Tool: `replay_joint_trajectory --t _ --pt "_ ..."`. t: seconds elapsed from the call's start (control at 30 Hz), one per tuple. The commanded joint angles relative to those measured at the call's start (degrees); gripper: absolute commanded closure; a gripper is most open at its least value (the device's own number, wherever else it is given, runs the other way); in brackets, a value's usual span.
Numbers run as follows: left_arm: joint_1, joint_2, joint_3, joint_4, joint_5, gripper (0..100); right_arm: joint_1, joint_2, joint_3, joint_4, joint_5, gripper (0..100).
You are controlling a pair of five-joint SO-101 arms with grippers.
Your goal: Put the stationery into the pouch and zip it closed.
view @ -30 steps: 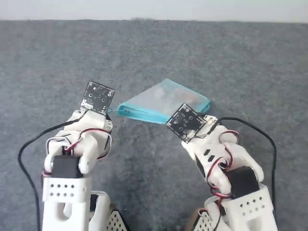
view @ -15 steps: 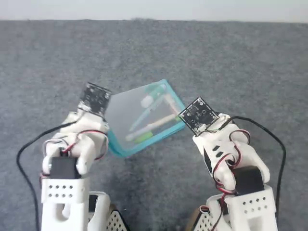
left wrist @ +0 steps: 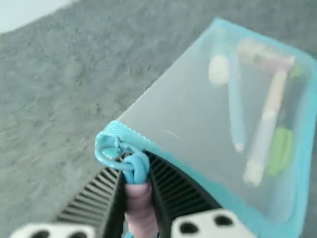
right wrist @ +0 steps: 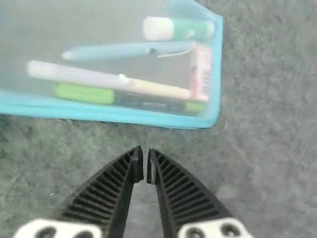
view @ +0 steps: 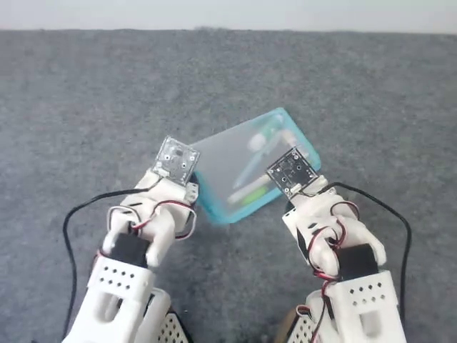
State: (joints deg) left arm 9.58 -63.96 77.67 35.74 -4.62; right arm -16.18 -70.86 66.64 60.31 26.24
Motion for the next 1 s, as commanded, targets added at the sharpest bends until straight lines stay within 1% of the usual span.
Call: replay_joint_trajectory --t 0.0,0.07,0.13,0.27,0.37,0.47,0.53,0.6,0.73,0.97 --pt "4.66 -0.09 2.07 -11.52 3.60 99 -0.13 -1.36 0.44 -0.84 -1.14 98.9" --pt "6.15 0.79 2.95 -12.31 3.34 99 -0.13 -1.36 1.32 -0.92 -1.14 98.9" --pt "6.07 3.43 3.03 -12.66 3.25 98 -0.13 -1.36 2.29 -1.98 -1.41 98.9" --pt "2.99 11.25 2.42 -18.64 3.60 89 -0.13 -1.36 6.59 -7.16 -1.49 98.9" --pt "-0.18 18.46 0.75 -22.95 3.87 83 -0.13 -0.92 7.91 -8.40 -1.58 98.9" --pt "-2.29 25.93 -3.82 -23.12 6.15 83 -0.13 -0.92 8.00 -8.57 -1.58 98.9" --pt "-2.46 29.89 -6.20 -23.12 5.45 82 -0.13 -0.92 8.09 -8.57 -2.81 98.9" --pt "-2.29 31.82 -7.08 -23.12 4.75 80 -0.13 -0.92 8.09 -8.57 -3.25 98.9" --pt "-2.73 29.63 -6.02 -22.77 4.48 75 -0.13 -0.92 8.09 -8.57 -3.43 98.9" --pt "-2.81 16.18 0.75 -22.68 4.92 75 -0.13 -0.92 8.09 -8.66 -3.60 98.9"
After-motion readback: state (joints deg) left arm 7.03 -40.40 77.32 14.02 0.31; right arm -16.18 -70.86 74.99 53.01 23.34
